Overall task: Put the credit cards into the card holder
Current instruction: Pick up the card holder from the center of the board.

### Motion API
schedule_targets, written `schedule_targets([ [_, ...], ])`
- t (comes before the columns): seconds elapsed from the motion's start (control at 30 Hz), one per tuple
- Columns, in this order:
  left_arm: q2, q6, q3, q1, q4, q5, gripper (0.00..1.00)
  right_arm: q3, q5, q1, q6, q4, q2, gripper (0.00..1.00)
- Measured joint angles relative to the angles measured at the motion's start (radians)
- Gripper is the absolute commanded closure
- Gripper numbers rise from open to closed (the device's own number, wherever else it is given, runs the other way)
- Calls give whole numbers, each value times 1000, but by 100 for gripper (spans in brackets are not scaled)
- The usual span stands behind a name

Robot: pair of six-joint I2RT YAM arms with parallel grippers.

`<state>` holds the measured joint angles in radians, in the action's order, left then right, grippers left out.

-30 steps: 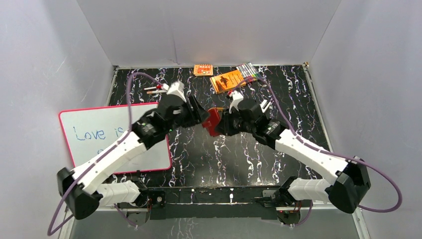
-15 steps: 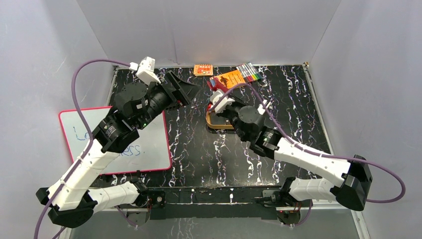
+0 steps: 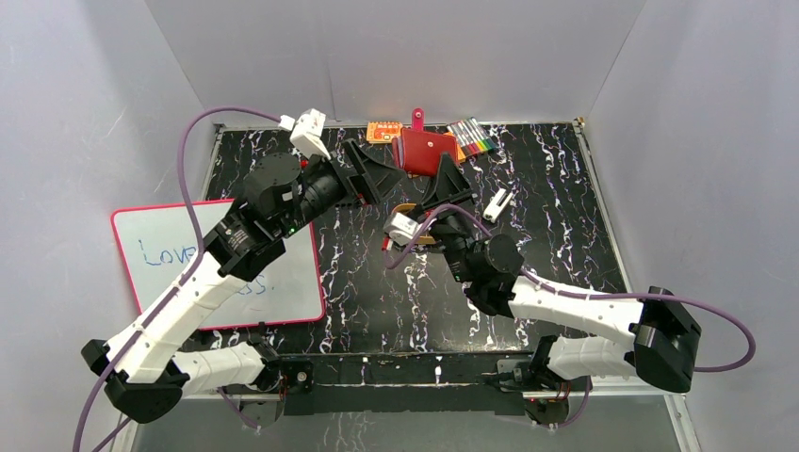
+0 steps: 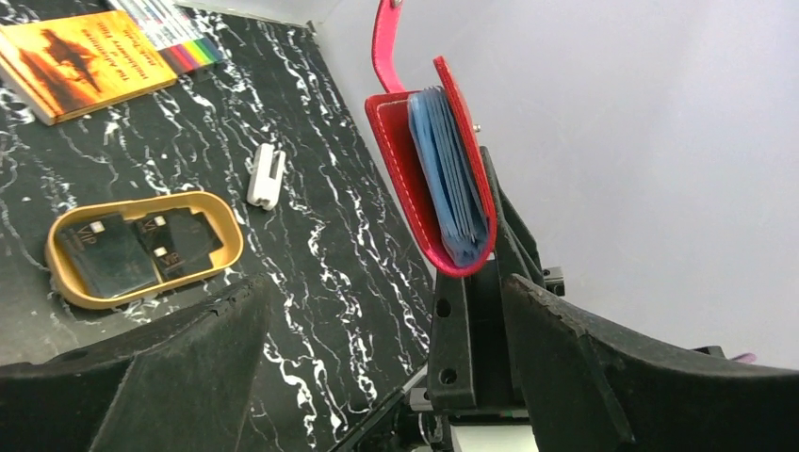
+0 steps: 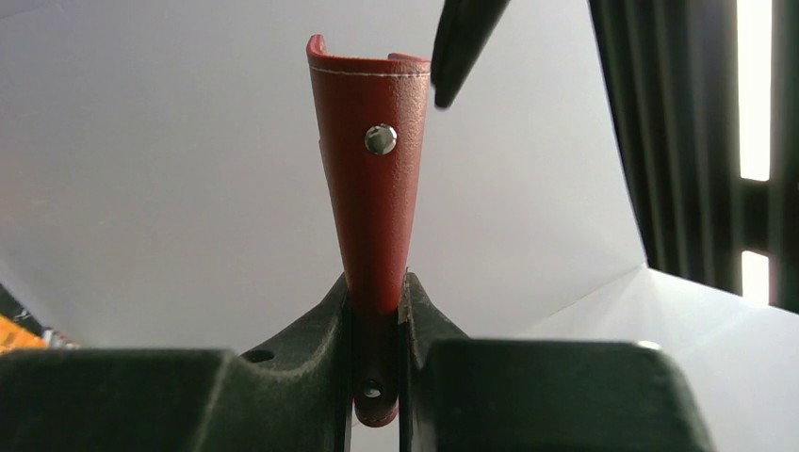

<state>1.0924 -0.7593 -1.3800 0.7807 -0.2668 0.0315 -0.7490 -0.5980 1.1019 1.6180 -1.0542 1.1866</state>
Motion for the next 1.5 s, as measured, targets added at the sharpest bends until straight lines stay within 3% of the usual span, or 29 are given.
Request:
schedule_targets([
  [0.33,-16,-39,74,0,176,-62,9,9,37,19,138,-82,0,100],
  [0.57,24,-56,74,0,266,-106,20,9,37,37,143,-88,2,100],
  [0.8,95,-57,74,0,286,-126,43,9,36,58,147,-100,11,100],
  [1.07,112,-61,73,2,330,-154,90,10,16,60,148,-92,27,100],
  [1.1,112,-63,73,2,333,-155,98,10,14,60,148,-92,29,91],
  [1.13,111,-64,73,2,334,-156,100,10,11,62,148,-91,30,74],
  [1.17,110,-67,73,3,333,-155,100,10,2,67,151,-89,31,59],
  [1.3,101,-40,78,7,309,-109,100,3,-43,106,127,-51,31,22],
  [1.33,96,-28,83,5,302,-79,100,-4,-62,127,110,-18,31,6],
  [1.4,79,-5,98,3,287,-21,100,-28,-97,165,50,72,31,1],
  [1.5,36,45,115,0,237,89,100,-101,-134,223,-132,348,24,1],
])
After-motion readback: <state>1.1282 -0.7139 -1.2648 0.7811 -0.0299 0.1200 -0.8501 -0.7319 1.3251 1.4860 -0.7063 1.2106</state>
